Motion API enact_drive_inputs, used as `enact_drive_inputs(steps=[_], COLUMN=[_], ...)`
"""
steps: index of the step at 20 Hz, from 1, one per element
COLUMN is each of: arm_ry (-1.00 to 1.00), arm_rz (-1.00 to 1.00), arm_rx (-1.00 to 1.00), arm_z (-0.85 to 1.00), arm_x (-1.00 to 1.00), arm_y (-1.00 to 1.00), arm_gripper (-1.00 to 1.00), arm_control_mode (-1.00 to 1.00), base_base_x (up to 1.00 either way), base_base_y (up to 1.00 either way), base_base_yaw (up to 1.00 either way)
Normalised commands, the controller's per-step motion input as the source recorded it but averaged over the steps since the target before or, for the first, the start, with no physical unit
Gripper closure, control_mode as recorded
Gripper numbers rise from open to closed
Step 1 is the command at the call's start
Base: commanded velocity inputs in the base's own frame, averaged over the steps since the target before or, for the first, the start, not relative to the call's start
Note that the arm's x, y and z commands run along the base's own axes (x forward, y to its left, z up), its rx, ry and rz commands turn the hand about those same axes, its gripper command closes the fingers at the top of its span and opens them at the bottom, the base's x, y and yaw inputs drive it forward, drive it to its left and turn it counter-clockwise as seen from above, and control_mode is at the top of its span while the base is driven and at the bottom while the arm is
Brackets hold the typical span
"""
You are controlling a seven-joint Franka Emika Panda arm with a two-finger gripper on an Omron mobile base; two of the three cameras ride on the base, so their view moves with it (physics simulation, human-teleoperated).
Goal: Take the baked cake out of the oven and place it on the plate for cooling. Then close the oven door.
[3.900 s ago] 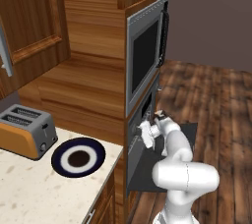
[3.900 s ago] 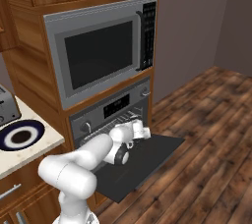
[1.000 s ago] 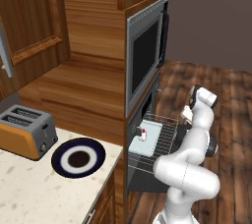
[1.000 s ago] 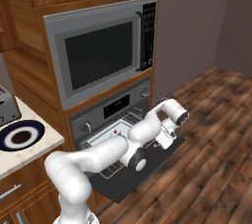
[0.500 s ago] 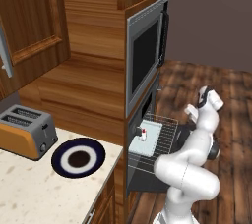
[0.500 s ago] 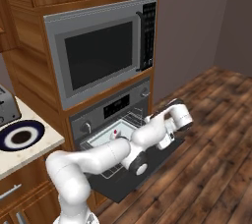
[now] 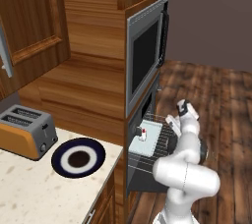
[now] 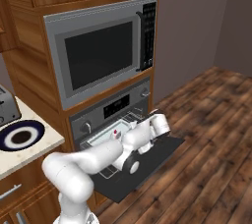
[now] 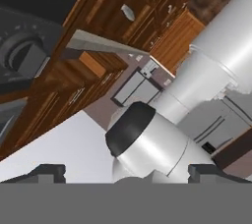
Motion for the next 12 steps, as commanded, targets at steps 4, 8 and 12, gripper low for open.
enact_drive_inputs(steps=[4, 8, 12], arm_ry=[0.0, -0.05, -0.31], arm_rz=[-0.03, -0.09, -0.26], arm_rx=[-0.04, -0.13, -0.17], arm_z=[0.73, 0.0, 0.1], arm_x=[0.01, 0.22, 0.08], arm_y=[0.0, 0.0, 0.0], arm_gripper=[-1.0, -1.0, -1.0], arm_control_mode=[-1.0, -1.0, -1.0], base_base_x=[0.0, 0.0, 0.0], base_base_y=[0.0, 0.0, 0.0], base_base_yaw=[0.0, 0.0, 0.0])
